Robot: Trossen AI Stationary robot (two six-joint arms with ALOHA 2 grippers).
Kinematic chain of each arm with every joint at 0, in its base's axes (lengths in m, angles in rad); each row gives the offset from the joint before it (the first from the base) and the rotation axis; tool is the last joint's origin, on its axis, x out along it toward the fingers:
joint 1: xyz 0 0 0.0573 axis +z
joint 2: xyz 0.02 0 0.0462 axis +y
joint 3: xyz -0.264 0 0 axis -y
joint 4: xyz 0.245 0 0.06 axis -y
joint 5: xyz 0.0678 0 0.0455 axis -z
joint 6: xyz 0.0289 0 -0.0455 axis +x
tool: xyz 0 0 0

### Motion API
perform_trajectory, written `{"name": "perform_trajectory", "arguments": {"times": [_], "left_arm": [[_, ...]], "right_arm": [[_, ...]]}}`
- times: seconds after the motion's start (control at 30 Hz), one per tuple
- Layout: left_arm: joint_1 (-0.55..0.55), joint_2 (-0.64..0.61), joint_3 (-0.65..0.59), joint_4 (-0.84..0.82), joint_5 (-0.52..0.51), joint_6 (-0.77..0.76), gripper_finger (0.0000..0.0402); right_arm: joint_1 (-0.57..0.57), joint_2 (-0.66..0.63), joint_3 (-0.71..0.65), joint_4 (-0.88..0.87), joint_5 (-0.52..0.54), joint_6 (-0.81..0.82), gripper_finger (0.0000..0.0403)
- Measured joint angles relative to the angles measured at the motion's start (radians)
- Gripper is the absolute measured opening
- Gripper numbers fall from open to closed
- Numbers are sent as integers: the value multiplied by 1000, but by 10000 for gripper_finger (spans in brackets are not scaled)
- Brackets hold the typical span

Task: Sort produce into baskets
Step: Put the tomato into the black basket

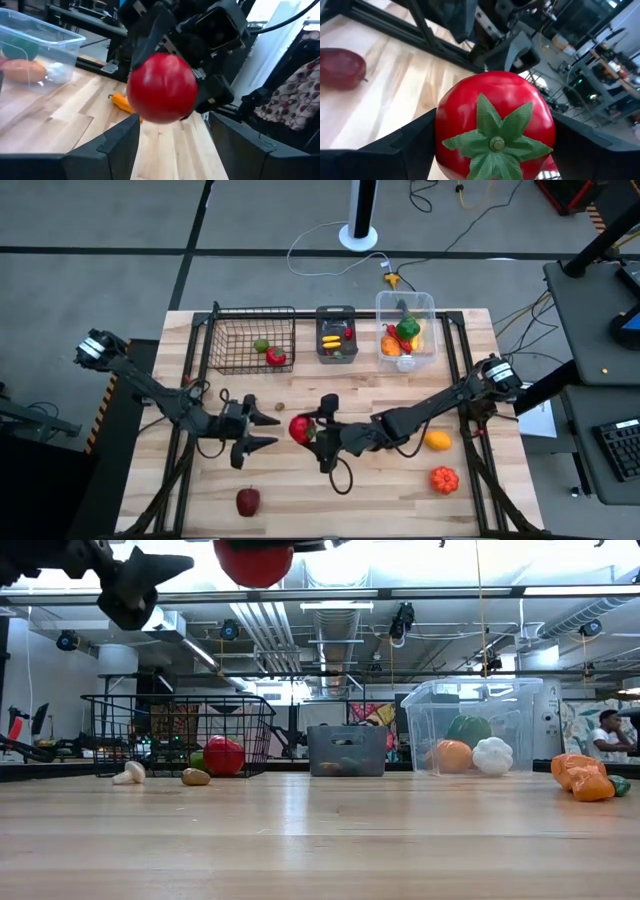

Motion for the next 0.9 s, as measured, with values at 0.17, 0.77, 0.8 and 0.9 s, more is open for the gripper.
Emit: {"name": "perform_trajectory", "arguments": {"times": [0.17, 0.77, 0.8, 0.9], "left_arm": [[0, 33, 11, 14, -35, 26, 226], [7, 267, 370, -533, -289, 232, 262], [8, 285, 380, -534, -292, 247, 270], [10, 324, 399, -544, -352, 257, 297]], "right_arm": [[-10, 0, 0, 45, -6, -58, 312], [-95, 0, 91, -345, -76, 247, 315], [-95, 0, 89, -347, -79, 246, 315], [-100, 0, 89, -344, -72, 246, 312]]}}
